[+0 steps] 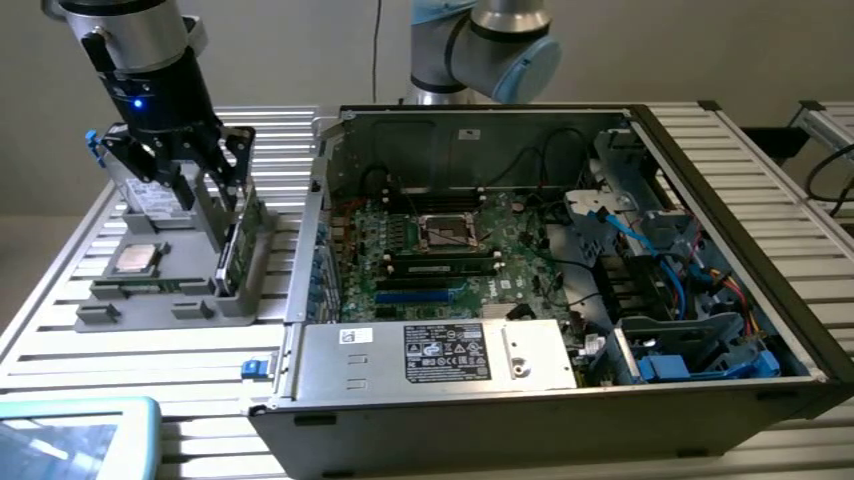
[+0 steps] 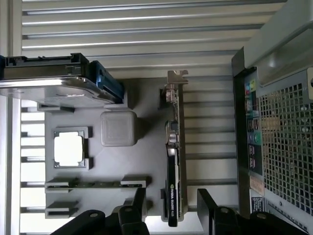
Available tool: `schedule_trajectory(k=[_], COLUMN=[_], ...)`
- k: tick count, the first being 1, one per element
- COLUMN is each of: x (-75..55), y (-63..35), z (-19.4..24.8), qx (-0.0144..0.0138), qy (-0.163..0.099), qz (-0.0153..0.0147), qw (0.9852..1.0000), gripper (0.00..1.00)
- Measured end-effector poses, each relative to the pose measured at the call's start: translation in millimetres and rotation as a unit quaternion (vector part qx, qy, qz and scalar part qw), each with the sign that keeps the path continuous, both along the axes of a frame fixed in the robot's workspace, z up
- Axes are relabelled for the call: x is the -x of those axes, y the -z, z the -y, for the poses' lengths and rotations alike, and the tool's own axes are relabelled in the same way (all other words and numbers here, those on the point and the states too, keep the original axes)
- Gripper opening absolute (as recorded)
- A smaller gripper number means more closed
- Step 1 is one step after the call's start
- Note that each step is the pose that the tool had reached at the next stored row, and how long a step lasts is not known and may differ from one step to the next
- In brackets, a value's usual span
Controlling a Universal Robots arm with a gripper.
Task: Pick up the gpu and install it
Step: 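Pick up the gpu and move the gpu toward the slot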
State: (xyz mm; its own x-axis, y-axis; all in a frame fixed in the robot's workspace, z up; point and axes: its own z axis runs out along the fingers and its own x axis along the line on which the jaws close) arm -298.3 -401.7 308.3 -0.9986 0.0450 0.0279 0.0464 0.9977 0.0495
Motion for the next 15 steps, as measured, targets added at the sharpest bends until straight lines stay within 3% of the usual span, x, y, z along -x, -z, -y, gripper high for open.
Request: schedule_trajectory(k=[2, 4, 6, 11, 15], x=[0.0, 0.0, 0.2, 0.3, 0.3], y=[3.3, 5.8, 9.4, 15.2, 22.4], z=[0.3, 1.0, 2.1, 3.3, 3.4], qx=[-0.0031, -0.0081, -0.0104, -0.0106, -0.0106], qy=[0.000, 0.000, 0.000, 0.000, 0.000], qz=[0.0000, -0.0001, 0.0000, -0.0021, -0.0022], qw=[1.0000, 1.0000, 0.9999, 0.9999, 0.9999], gripper=[0.54, 0.54, 0.54, 0.54, 0.54])
